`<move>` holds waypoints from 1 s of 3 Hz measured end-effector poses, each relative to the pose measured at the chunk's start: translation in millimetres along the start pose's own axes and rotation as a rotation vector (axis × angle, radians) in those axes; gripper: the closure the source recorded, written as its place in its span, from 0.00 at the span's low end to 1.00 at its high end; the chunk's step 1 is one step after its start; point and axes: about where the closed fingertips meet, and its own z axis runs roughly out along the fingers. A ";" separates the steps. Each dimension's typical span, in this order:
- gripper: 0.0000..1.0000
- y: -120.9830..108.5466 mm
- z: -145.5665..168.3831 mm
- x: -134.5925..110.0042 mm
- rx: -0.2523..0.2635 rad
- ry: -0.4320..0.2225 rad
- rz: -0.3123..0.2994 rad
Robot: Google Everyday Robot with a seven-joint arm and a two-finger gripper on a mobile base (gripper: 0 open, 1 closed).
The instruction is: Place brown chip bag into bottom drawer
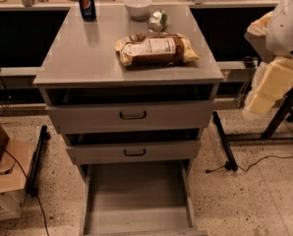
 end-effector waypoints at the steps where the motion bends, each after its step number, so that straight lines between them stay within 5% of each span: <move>1: 0.00 -15.8 20.1 -22.2 0.007 -0.065 -0.017; 2: 0.00 -62.2 50.5 -47.6 0.003 -0.106 -0.051; 3: 0.00 -64.4 48.5 -50.2 0.007 -0.111 -0.054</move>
Offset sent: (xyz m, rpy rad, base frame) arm 0.0998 0.0480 -0.0303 0.1267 -0.0474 0.0825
